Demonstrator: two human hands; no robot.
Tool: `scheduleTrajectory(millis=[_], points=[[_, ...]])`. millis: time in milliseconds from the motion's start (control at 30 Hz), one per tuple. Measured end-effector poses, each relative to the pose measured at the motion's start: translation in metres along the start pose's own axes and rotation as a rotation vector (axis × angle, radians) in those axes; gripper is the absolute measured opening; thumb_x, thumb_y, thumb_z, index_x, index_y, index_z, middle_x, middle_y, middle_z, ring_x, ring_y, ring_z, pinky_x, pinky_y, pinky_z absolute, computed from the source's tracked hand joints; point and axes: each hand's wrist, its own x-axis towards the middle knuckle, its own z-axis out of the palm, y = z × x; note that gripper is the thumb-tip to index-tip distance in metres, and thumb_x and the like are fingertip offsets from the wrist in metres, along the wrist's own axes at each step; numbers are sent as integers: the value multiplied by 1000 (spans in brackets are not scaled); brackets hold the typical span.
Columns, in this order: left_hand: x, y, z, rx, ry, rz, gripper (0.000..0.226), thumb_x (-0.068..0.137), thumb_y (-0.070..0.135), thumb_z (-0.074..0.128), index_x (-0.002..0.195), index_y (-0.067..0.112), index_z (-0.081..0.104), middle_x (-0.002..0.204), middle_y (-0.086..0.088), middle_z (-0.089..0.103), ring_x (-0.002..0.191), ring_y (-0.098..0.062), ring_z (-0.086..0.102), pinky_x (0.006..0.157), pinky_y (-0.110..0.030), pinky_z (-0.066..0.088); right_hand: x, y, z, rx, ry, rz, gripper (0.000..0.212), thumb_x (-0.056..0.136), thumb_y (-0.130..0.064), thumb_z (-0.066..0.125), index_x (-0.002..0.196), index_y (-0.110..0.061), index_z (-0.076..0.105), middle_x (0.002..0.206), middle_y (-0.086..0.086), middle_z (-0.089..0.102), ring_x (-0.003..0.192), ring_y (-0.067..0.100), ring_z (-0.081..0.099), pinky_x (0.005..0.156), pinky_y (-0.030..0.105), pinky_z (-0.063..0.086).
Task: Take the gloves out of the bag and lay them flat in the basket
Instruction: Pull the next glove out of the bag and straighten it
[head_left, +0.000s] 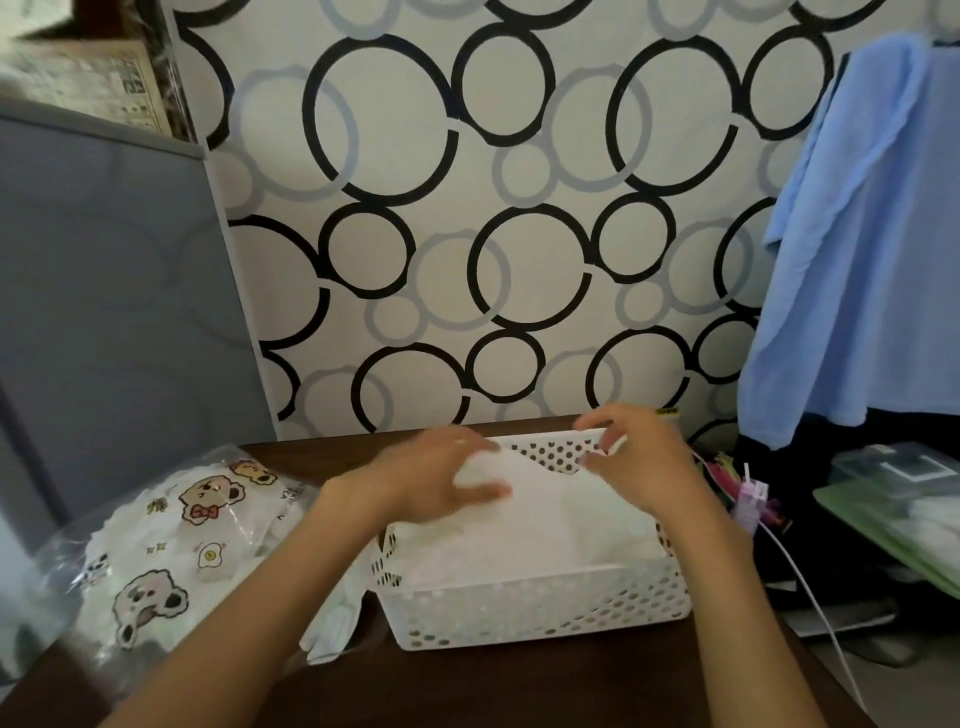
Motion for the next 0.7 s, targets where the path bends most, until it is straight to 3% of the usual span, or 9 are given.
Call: scheduleTrajectory(millis=[67, 133, 200, 300, 433, 500, 567, 633, 700], points=[[-9, 5, 9, 42, -289, 74, 86, 87, 64, 48, 152, 34, 2, 160, 12, -5, 147, -12, -3, 119, -40, 4, -3, -8, 8, -75, -310, -11, 54, 82, -23, 72, 130, -33, 50, 135, 4, 47, 117, 19, 45, 91, 31, 45], [-9, 2, 22, 117, -360, 70, 96, 88, 60, 51, 149, 31, -17, 157, 9, -24, 145, -11, -18, 118, -38, -4, -3, -6, 21, -329, -534, 41, 80, 80, -33, 73, 146, -37, 26, 152, 4, 22, 140, 28, 17, 111, 46, 25], [-6, -4, 34, 124, -389, 40, 100, 90, 51, 55, 147, 29, -24, 156, 5, -29, 145, -13, -20, 117, -37, -5, -2, 2, 30, -416, -610, 105, 92, 79, -37, 72, 150, -37, 13, 155, 3, 10, 143, 30, 5, 113, 50, 20], [-1, -6, 41, 118, -422, 30, 101, 92, 43, 57, 147, 26, -25, 156, 3, -29, 145, -14, -20, 118, -36, -5, 1, 12, 35, -443, -642, 129, 95, 79, -41, 71, 150, -34, 8, 155, 4, 8, 142, 31, 7, 113, 50, 21], [-15, 1, 17, -42, -342, 18, 91, 88, 57, 53, 153, 28, -4, 161, 8, -6, 148, -13, -2, 119, -38, 5, 2, 6, 28, -368, -591, 130, 94, 75, -38, 76, 149, -35, 19, 154, 1, 18, 141, 27, 16, 113, 47, 25], [-36, -1, -6, -210, -171, -11, 65, 91, 53, 51, 147, 34, 27, 156, 11, 24, 142, -11, 24, 115, -37, 23, -1, -3, 15, -286, -520, 118, 83, 76, -32, 77, 145, -35, 31, 152, 0, 27, 141, 25, 21, 114, 43, 26], [-65, -11, -23, -298, 66, -88, 36, 92, 46, 53, 126, 38, 49, 134, 15, 51, 120, -6, 49, 102, -33, 44, -5, -14, 5, -218, -452, 71, 68, 78, -28, 75, 138, -34, 43, 145, -1, 40, 133, 21, 36, 109, 38, 34], [-97, -26, -33, -305, 194, -234, 31, 84, 44, 65, 110, 36, 50, 113, 15, 56, 100, -3, 55, 88, -29, 51, -13, -30, 3, -192, -411, -7, 57, 79, -28, 74, 131, -32, 51, 133, -5, 51, 117, 16, 50, 97, 31, 44], [-120, -39, -36, -216, 142, -402, 49, 74, 50, 74, 107, 32, 44, 107, 15, 51, 98, -7, 53, 87, -31, 49, -23, -52, 8, -178, -402, -92, 48, 80, -31, 74, 124, -34, 55, 118, -10, 58, 103, 10, 55, 87, 28, 47]])
